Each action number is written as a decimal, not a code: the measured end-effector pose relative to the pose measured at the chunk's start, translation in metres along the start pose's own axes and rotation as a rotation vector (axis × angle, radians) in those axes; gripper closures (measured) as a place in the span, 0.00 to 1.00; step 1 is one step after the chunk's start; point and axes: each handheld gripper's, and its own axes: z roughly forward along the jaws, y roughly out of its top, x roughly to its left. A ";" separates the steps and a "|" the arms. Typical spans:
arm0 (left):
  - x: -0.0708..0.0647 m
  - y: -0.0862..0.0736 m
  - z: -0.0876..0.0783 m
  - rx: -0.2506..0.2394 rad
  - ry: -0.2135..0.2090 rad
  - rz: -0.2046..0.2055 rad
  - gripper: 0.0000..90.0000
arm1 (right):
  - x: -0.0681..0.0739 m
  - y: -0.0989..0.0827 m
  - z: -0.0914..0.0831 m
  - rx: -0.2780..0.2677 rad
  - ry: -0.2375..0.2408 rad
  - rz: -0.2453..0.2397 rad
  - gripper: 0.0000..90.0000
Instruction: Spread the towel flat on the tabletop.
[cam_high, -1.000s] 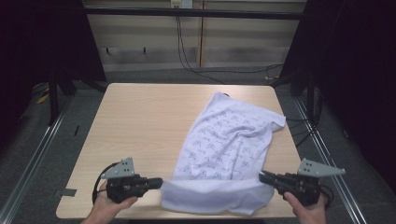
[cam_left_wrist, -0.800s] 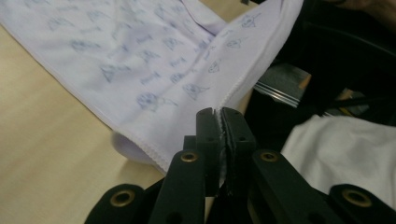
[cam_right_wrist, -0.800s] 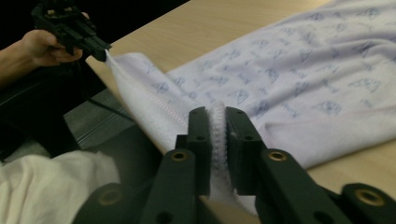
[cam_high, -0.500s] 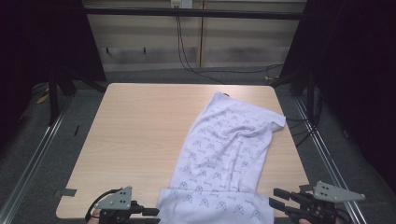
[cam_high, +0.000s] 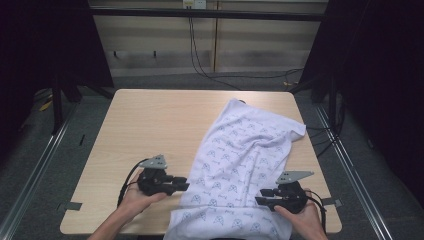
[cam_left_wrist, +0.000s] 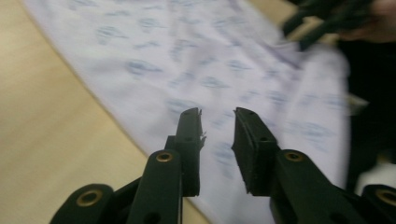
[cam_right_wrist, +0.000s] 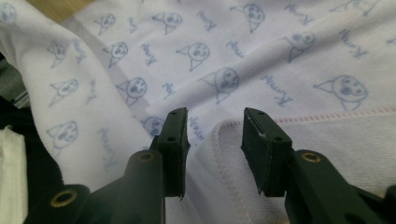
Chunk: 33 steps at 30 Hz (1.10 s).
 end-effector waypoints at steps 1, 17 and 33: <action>0.004 0.003 0.009 0.024 -0.007 0.005 0.81 | 0.000 -0.001 0.002 0.007 0.000 0.003 0.66; 0.003 -0.014 0.026 0.118 0.125 0.110 0.79 | -0.003 -0.019 -0.035 -0.065 -0.071 0.059 0.96; -0.010 -0.037 0.000 0.118 0.161 0.088 0.76 | -0.001 -0.066 -0.092 -0.136 -0.219 0.147 0.80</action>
